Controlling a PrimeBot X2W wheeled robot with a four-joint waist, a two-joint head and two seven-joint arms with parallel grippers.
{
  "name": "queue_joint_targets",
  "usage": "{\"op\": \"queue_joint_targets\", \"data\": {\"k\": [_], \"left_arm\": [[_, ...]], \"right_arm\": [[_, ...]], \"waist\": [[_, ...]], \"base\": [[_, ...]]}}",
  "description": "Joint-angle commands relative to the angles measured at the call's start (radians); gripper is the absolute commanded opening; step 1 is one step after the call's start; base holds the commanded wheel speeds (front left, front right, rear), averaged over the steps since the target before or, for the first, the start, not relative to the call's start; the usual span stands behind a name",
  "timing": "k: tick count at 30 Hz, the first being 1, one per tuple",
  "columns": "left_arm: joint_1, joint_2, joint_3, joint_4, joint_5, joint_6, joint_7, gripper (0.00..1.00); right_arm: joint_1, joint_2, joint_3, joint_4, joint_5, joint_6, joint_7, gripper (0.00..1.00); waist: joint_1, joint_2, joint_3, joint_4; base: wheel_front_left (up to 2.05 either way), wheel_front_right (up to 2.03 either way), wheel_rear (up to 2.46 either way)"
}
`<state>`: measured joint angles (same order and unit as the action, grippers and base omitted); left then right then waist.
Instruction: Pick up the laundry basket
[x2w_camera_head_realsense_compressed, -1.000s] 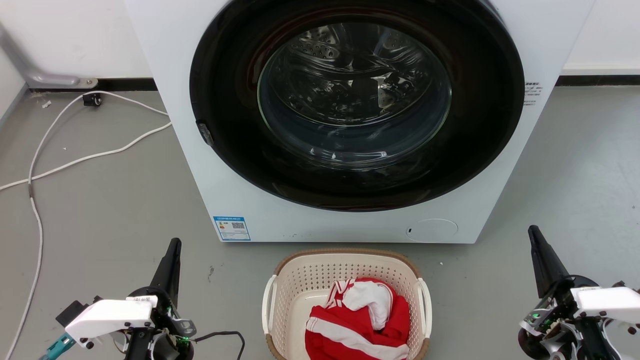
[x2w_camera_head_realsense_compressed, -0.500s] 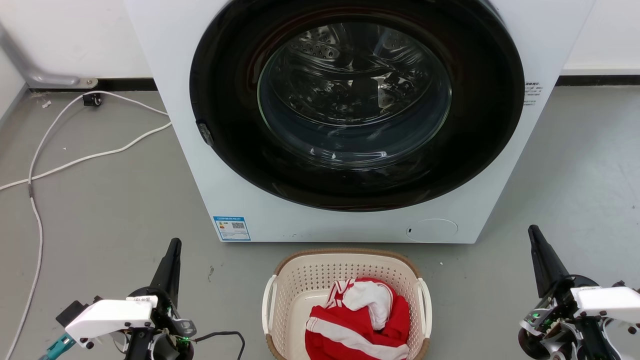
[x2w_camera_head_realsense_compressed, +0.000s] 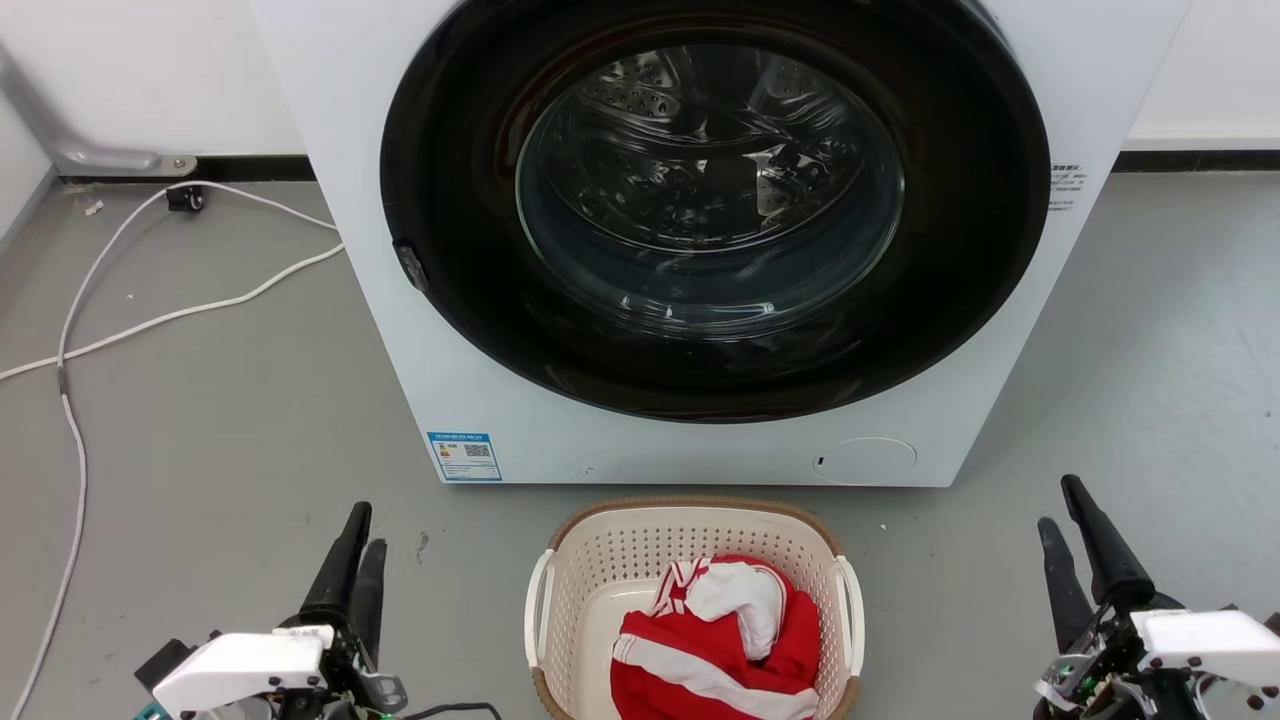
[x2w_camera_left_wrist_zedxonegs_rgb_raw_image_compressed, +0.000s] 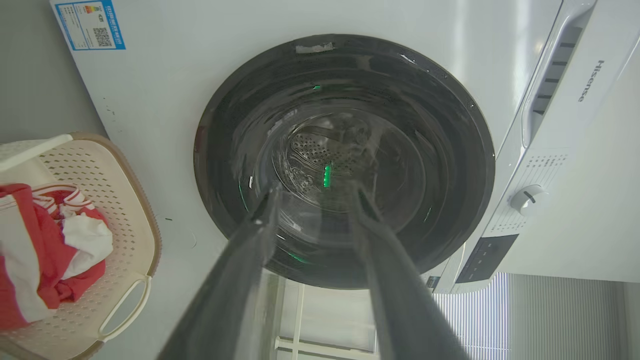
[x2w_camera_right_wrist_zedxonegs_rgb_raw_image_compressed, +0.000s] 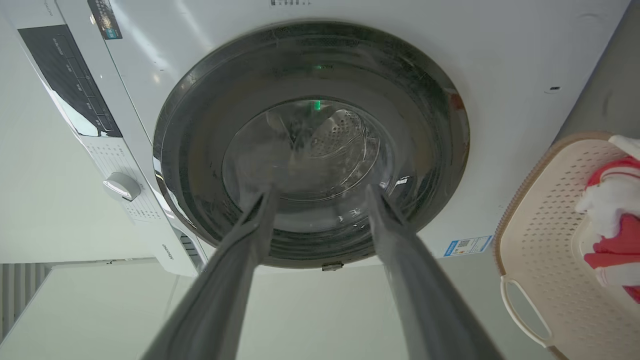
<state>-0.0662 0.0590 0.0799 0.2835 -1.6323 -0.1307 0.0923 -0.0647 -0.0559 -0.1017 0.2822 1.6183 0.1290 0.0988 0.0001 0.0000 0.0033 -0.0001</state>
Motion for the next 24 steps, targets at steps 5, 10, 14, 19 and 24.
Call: {"op": "queue_joint_targets", "data": {"k": [5, 10, 14, 19, 24], "left_arm": [[-0.03, 0.003, -0.036, -0.03, 0.002, 0.0, -0.026, 1.0], [-0.046, 0.009, -0.078, -0.041, 0.049, 0.0, -0.053, 1.0], [-0.057, 0.012, -0.1, -0.049, 0.132, 0.0, -0.071, 1.0], [-0.06, 0.006, -0.108, -0.061, 0.259, 0.0, -0.092, 1.0], [-0.061, 0.003, -0.118, -0.068, 0.384, 0.0, -0.111, 1.0]], "right_arm": [[-0.008, -0.001, 0.011, -0.038, -0.017, 0.0, -0.027, 1.0], [0.01, -0.001, 0.014, -0.068, -0.082, 0.0, -0.052, 1.0], [0.025, 0.0, 0.013, -0.097, -0.173, 0.001, -0.07, 1.0], [0.043, 0.0, 0.019, -0.134, -0.315, 0.001, -0.091, 1.0], [0.059, 0.0, 0.024, -0.176, -0.441, 0.001, -0.093, 1.0]], "waist": [[0.0, 0.0, 0.0, 0.0], [0.0, 0.0, 0.0, 0.002], [0.0, 0.0, -0.001, 0.003], [0.0, 0.0, -0.002, 0.004], [0.0, 0.0, -0.003, 0.006]], "base": [[0.0, 0.0, 0.0], [0.0, 0.0, 0.0], [0.0, 0.0, 0.0], [0.0, 0.0, 0.0], [0.0, 0.0, 0.0]]}}
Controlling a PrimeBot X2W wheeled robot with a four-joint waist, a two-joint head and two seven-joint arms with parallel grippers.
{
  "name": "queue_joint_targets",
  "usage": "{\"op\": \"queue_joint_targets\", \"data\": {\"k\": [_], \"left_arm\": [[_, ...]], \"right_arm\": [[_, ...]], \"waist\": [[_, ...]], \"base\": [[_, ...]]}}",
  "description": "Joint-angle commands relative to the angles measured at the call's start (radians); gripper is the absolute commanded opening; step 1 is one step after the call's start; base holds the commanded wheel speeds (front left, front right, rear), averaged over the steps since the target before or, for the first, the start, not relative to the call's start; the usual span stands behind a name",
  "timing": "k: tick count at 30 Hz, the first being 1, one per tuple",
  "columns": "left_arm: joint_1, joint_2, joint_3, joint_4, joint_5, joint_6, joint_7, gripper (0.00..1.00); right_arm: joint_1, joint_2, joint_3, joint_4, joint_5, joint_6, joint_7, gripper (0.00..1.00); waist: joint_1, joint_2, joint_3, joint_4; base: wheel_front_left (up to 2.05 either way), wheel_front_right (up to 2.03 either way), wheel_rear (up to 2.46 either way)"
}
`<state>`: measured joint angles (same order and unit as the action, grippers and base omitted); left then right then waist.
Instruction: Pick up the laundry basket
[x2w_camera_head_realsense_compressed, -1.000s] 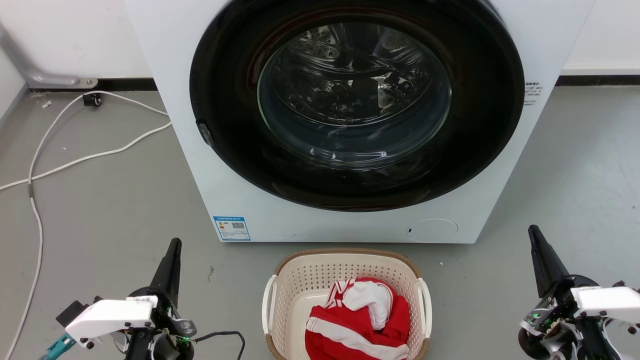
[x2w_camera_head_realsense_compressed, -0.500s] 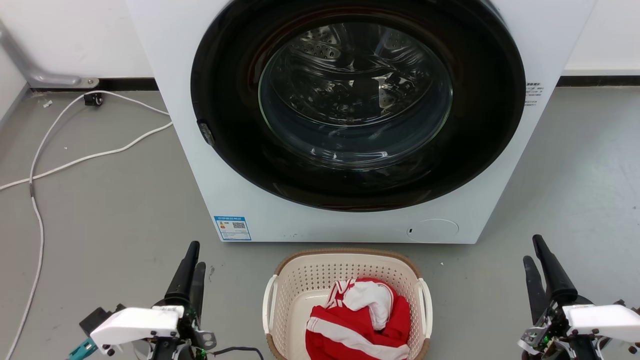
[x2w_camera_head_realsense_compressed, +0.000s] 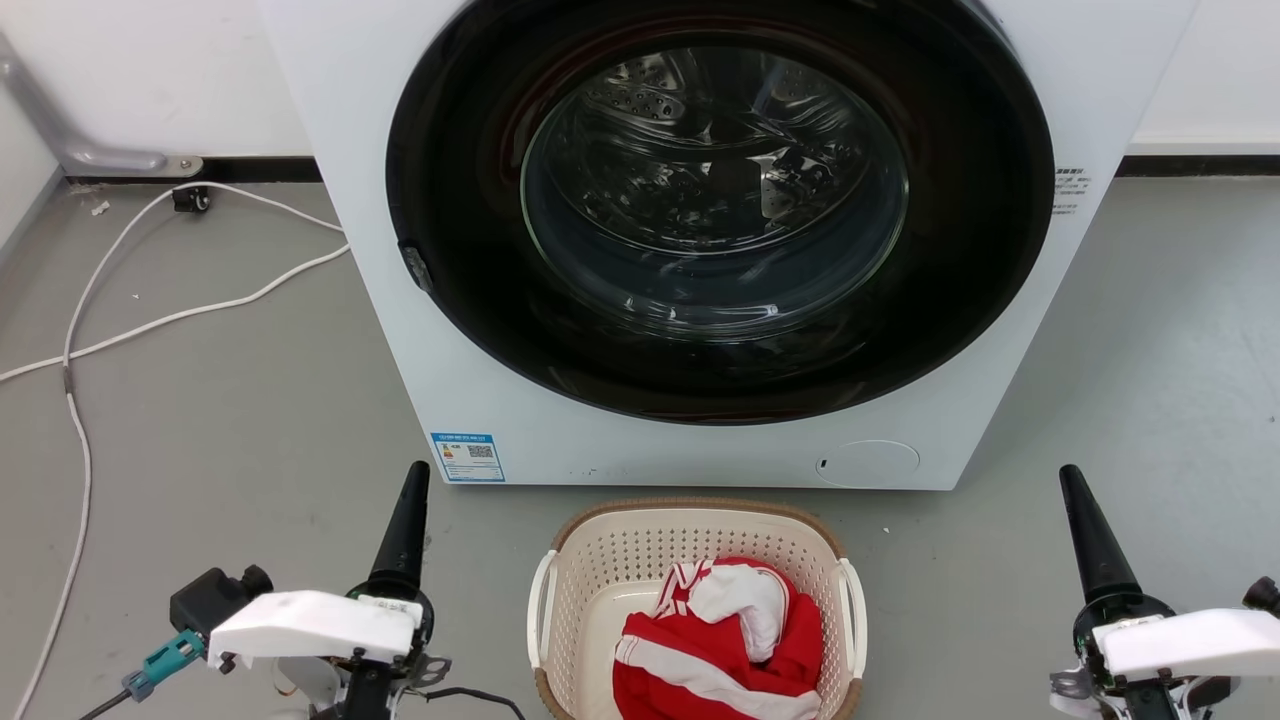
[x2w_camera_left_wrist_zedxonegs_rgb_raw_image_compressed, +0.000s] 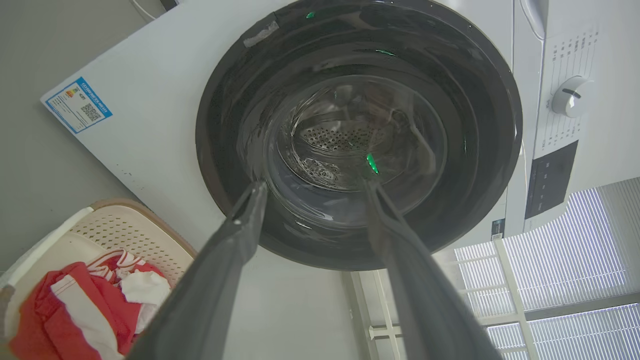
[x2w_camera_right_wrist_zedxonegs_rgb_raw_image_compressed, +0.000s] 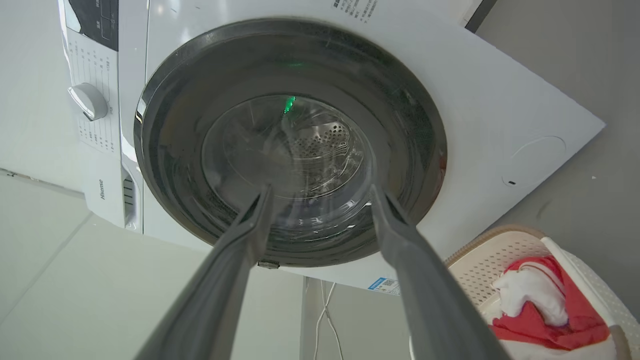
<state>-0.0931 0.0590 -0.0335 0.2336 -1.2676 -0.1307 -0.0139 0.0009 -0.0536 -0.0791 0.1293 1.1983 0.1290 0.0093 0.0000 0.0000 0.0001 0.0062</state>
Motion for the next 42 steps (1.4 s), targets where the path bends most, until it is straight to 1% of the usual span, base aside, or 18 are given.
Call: {"op": "queue_joint_targets", "data": {"k": [1, 10, 20, 21, 42], "left_arm": [[-0.035, 0.002, -0.009, -0.019, 0.042, 0.0, -0.009, 1.0], [-0.039, 0.0, -0.036, -0.023, 0.225, 0.0, -0.042, 1.0], [-0.05, -0.002, -0.073, -0.017, 0.402, 0.0, -0.074, 1.0], [-0.053, -0.002, -0.082, -0.016, 0.447, 0.0, -0.084, 1.0], [-0.071, -0.004, -0.13, 0.005, 0.716, 0.0, -0.142, 1.0]], "right_arm": [[-0.003, -0.002, 0.003, -0.034, -0.045, 0.001, 0.0, 1.0], [0.019, -0.001, 0.011, -0.117, -0.253, 0.001, 0.042, 1.0], [0.038, -0.001, 0.0, -0.167, -0.41, 0.001, 0.067, 1.0], [0.041, 0.0, -0.002, -0.173, -0.452, 0.001, 0.064, 1.0], [0.048, 0.001, -0.006, -0.152, -0.696, 0.002, 0.006, 1.0]], "waist": [[0.0, 0.0, 0.0, 0.001], [0.0, 0.0, -0.002, 0.004], [0.0, 0.0, -0.005, 0.008], [0.0, 0.0, -0.005, 0.009], [0.0, 0.0, -0.007, 0.013]], "base": [[0.0, 0.0, 0.0], [0.0, 0.0, 0.0], [0.0, 0.0, 0.0], [0.0, 0.0, 0.0], [0.0, 0.0, 0.0]]}}
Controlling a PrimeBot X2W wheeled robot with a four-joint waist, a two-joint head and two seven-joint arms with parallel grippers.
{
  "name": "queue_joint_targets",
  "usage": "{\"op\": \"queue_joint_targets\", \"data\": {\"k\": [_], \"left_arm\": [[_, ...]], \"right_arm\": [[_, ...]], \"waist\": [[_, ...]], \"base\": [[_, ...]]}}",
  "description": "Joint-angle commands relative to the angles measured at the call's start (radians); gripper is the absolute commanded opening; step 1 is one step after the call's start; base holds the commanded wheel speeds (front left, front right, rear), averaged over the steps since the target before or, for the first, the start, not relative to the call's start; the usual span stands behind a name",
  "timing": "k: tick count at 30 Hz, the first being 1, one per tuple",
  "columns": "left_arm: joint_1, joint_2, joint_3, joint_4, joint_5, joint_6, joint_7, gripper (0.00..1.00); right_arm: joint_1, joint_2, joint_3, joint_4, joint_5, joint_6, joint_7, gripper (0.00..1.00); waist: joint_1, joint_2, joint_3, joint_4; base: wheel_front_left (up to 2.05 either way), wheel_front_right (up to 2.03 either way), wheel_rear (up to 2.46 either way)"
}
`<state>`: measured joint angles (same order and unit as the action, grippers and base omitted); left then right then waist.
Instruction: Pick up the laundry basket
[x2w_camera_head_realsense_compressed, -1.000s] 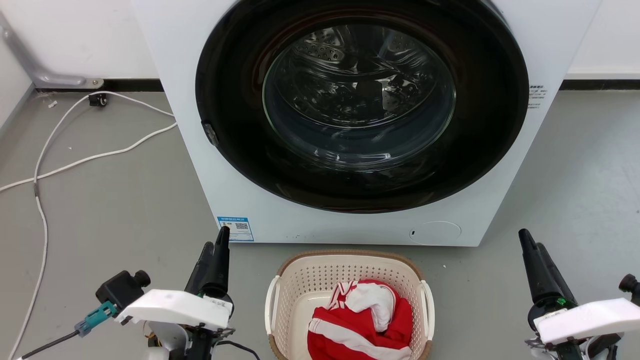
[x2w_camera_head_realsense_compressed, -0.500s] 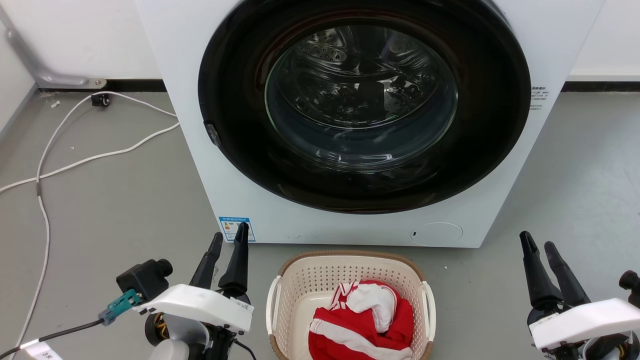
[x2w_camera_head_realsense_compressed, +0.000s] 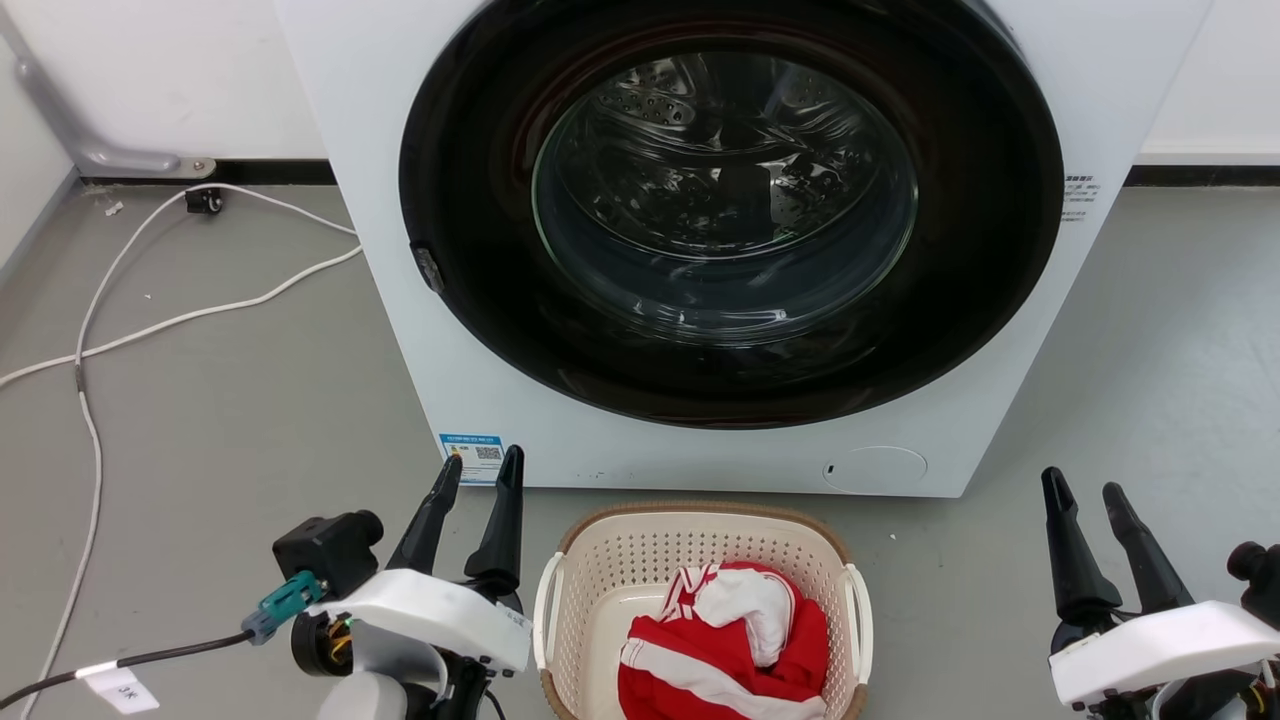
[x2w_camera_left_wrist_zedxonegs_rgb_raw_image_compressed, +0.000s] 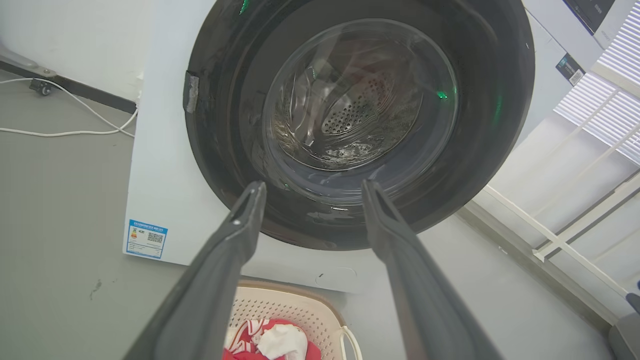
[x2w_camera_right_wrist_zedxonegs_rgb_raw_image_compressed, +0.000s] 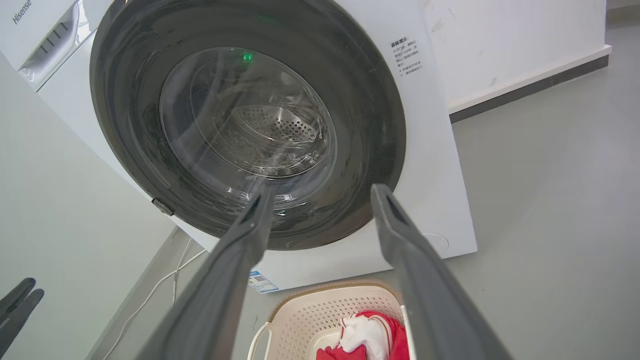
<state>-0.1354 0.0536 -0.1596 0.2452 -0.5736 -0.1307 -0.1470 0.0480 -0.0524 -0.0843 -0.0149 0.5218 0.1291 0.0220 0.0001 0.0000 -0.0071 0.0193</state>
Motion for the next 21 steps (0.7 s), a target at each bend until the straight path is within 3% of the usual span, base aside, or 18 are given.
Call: {"op": "queue_joint_targets", "data": {"k": [1, 21], "left_arm": [[-0.03, 0.001, -0.006, -0.006, 0.033, 0.0, -0.011, 1.0], [-0.036, -0.001, -0.03, 0.016, 0.219, 0.007, -0.054, 1.0]], "right_arm": [[0.001, 0.0, -0.001, -0.005, -0.029, 0.002, -0.01, 1.0], [-0.023, 0.001, -0.002, 0.062, -0.226, 0.002, -0.079, 1.0]], "waist": [[0.0, 0.0, 0.0, 0.001], [0.0, 0.0, 0.001, 0.007]], "base": [[0.0, 0.0, 0.0], [0.0, 0.0, 0.0]]}}
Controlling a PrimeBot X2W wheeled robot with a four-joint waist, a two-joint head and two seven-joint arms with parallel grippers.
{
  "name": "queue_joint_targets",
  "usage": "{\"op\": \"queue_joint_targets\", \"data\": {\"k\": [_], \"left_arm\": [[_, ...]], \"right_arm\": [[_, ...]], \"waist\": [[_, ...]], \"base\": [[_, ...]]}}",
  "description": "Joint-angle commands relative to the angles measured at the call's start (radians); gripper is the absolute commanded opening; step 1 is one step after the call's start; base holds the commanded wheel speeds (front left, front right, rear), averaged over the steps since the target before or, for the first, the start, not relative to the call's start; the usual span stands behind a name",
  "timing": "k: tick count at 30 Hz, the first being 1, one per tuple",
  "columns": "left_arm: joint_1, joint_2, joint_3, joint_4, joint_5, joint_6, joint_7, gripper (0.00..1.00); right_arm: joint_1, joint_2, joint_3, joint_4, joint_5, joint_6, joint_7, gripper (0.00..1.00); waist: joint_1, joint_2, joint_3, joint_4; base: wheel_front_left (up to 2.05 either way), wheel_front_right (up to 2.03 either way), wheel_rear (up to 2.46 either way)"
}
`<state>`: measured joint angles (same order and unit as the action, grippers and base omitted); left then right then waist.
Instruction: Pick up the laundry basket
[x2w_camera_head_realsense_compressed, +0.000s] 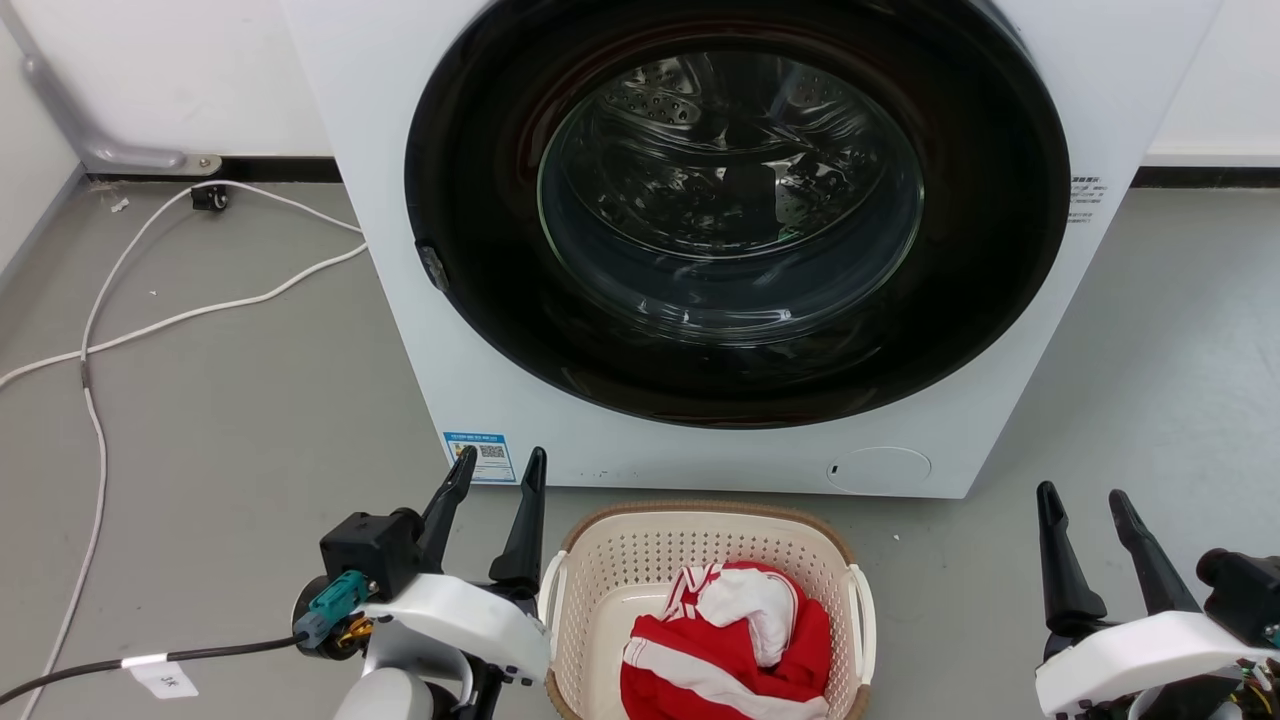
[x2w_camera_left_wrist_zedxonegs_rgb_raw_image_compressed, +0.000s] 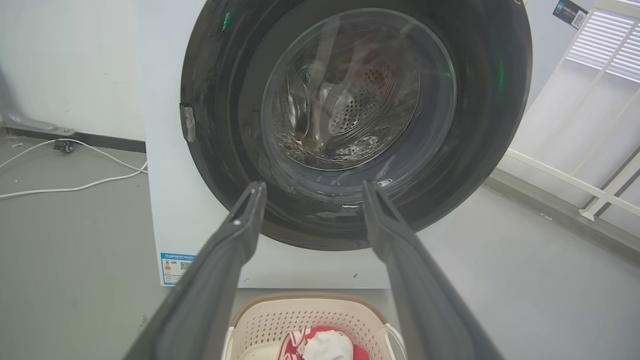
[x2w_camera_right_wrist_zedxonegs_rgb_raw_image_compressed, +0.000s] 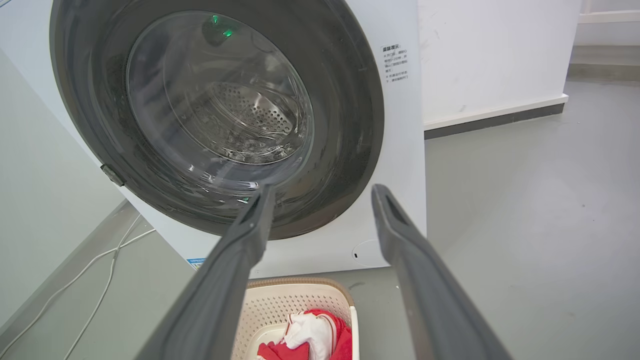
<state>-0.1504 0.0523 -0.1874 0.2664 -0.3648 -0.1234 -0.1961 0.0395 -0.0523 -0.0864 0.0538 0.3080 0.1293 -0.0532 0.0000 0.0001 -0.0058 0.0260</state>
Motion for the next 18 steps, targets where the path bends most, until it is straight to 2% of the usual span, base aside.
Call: {"op": "queue_joint_targets", "data": {"k": [1, 18], "left_arm": [[-0.022, 0.001, -0.004, -0.003, 0.018, 0.0, -0.007, 1.0], [-0.027, -0.001, -0.016, 0.015, 0.139, 0.009, -0.041, 1.0]], "right_arm": [[-0.016, 0.001, 0.0, -0.003, -0.023, 0.002, -0.008, 1.0], [-0.03, 0.002, 0.021, 0.014, -0.17, 0.002, -0.064, 1.0]], "waist": [[0.0, -0.0001, 0.0, 0.0], [0.0, -0.0001, 0.002, 0.0]], "base": [[0.0, 0.0, 0.0], [0.0, 0.0, 0.0]]}}
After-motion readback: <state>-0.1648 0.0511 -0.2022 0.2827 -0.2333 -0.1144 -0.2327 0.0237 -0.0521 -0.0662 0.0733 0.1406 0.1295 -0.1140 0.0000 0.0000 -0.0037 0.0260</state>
